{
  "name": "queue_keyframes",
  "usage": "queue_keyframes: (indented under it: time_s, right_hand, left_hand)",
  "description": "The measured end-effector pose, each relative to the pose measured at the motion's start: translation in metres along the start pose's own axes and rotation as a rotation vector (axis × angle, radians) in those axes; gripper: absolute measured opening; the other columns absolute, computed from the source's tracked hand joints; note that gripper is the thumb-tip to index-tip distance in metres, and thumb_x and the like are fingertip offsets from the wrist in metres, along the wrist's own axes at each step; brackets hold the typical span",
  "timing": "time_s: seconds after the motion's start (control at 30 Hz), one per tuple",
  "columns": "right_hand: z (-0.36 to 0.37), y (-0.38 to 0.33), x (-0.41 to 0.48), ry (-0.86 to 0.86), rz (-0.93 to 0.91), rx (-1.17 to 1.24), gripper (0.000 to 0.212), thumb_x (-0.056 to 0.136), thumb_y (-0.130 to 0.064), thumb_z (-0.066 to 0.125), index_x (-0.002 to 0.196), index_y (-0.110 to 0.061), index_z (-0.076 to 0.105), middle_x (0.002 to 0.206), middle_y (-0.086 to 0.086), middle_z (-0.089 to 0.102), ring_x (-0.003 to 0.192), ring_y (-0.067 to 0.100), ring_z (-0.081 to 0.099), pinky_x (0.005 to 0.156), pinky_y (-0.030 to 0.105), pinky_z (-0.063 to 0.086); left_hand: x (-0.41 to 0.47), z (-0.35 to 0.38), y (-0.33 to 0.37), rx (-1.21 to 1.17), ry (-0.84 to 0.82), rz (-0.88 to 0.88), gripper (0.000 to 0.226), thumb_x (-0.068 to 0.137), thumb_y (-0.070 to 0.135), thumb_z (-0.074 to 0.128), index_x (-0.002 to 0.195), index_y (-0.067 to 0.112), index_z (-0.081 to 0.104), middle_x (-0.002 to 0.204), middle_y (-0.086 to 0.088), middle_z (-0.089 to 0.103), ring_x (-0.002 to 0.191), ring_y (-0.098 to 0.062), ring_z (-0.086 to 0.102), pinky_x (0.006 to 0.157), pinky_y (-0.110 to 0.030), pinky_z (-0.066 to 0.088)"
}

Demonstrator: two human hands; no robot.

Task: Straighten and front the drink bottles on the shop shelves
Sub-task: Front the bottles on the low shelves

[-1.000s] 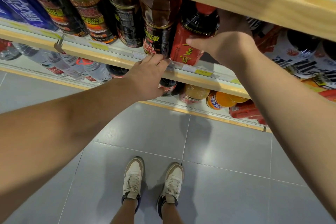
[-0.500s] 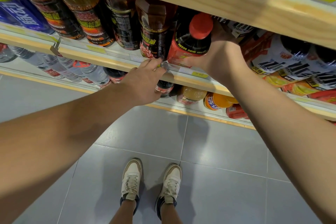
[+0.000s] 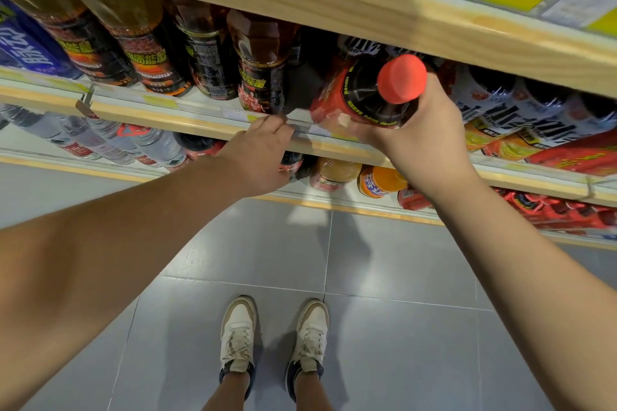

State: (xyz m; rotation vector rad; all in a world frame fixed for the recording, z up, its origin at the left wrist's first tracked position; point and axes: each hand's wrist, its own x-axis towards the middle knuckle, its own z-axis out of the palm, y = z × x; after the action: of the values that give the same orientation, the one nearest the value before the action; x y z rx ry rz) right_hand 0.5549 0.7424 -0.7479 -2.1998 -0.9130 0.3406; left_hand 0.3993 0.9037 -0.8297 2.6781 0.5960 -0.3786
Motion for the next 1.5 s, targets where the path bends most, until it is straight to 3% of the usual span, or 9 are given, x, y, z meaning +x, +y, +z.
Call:
queue_keyframes:
  time_s: [0.1,0.23,0.3,0.4,0.6,0.8,0.93,1.17,1.5]
  right_hand:
    - [-0.010,-0.007,-0.013,0.006,0.007,0.060,0.064,0.066,-0.049,0.093,0.115,-0.033,0.055,0.106,-0.023,0.062,0.093,-0.020,0.054,0.074,0.002,0.041]
    - [-0.022,0.001,-0.033,-0.029,0.098,0.142,0.068,0.068,-0.037,0.094,0.125,-0.035,0.057,0.109,-0.023,0.066,0.080,-0.001,0.061,0.072,0.030,0.051]
    - [-0.028,0.006,-0.044,-0.027,0.113,0.159,0.069,0.068,-0.036,0.095,0.125,-0.037,0.058,0.112,-0.026,0.066,0.093,-0.001,0.064,0.080,0.033,0.055]
    - [-0.042,0.011,-0.054,-0.012,0.123,0.148,0.070,0.067,-0.037,0.095,0.127,-0.039,0.058,0.114,-0.034,0.064,0.111,-0.013,0.057,0.092,0.026,0.052]
    - [-0.070,0.036,-0.059,-0.045,0.100,0.152,0.071,0.066,-0.033,0.096,0.128,-0.032,0.060,0.115,-0.026,0.066,0.110,-0.008,0.059,0.085,0.005,0.043]
    - [-0.103,0.065,-0.061,-0.097,0.078,0.174,0.074,0.066,-0.030,0.096,0.130,-0.032,0.060,0.118,-0.018,0.069,0.108,0.000,0.064,0.089,0.025,0.054]
    - [-0.137,0.098,-0.065,-0.158,0.122,0.277,0.069,0.066,-0.021,0.097,0.124,-0.034,0.062,0.109,-0.014,0.071,0.065,0.010,0.069,0.047,0.028,0.051]
    - [-0.198,0.158,-0.065,-0.192,0.031,0.268,0.072,0.067,-0.033,0.095,0.130,-0.034,0.060,0.120,-0.017,0.070,0.113,0.000,0.064,0.088,0.022,0.053]
    - [-0.261,0.202,-0.074,-0.197,0.025,0.277,0.067,0.068,-0.028,0.095,0.126,-0.036,0.062,0.114,-0.018,0.071,0.089,0.004,0.072,0.065,0.010,0.053]
  left_hand:
    - [-0.005,-0.001,0.007,0.031,-0.022,0.049,0.076,0.089,0.035,0.064,0.153,0.015,0.027,0.157,-0.005,0.025,0.144,-0.024,0.024,0.113,-0.044,0.037]
    - [-0.007,-0.010,0.013,0.039,-0.033,0.072,0.077,0.089,0.036,0.065,0.153,0.015,0.028,0.159,-0.005,0.023,0.145,-0.025,0.024,0.113,-0.043,0.036]
    - [-0.008,-0.015,0.015,0.041,-0.027,0.092,0.077,0.088,0.035,0.065,0.153,0.014,0.028,0.160,-0.006,0.022,0.146,-0.025,0.022,0.114,-0.042,0.036]
    - [-0.009,-0.019,0.021,0.042,-0.023,0.110,0.077,0.088,0.034,0.065,0.153,0.014,0.028,0.160,-0.006,0.022,0.147,-0.025,0.021,0.114,-0.042,0.035]
    - [-0.002,-0.013,0.042,0.065,-0.040,0.104,0.080,0.089,0.035,0.064,0.155,0.015,0.024,0.159,-0.005,0.022,0.145,-0.024,0.023,0.113,-0.041,0.036]
    - [0.011,0.008,0.073,0.048,-0.061,0.012,0.078,0.086,0.033,0.066,0.152,0.014,0.029,0.162,-0.006,0.019,0.146,-0.026,0.023,0.115,-0.046,0.034]
    - [0.016,0.027,0.109,0.039,-0.051,-0.008,0.075,0.086,0.033,0.068,0.150,0.014,0.033,0.161,-0.008,0.021,0.146,-0.028,0.026,0.117,-0.042,0.032]
    - [0.029,0.046,0.181,-0.027,-0.042,-0.080,0.081,0.089,0.037,0.068,0.155,0.012,0.027,0.161,-0.007,0.024,0.150,-0.025,0.019,0.117,-0.041,0.030]
    - [0.053,0.049,0.254,-0.123,0.075,-0.005,0.075,0.085,0.029,0.071,0.150,0.012,0.038,0.161,-0.009,0.025,0.148,-0.029,0.024,0.116,-0.043,0.034]
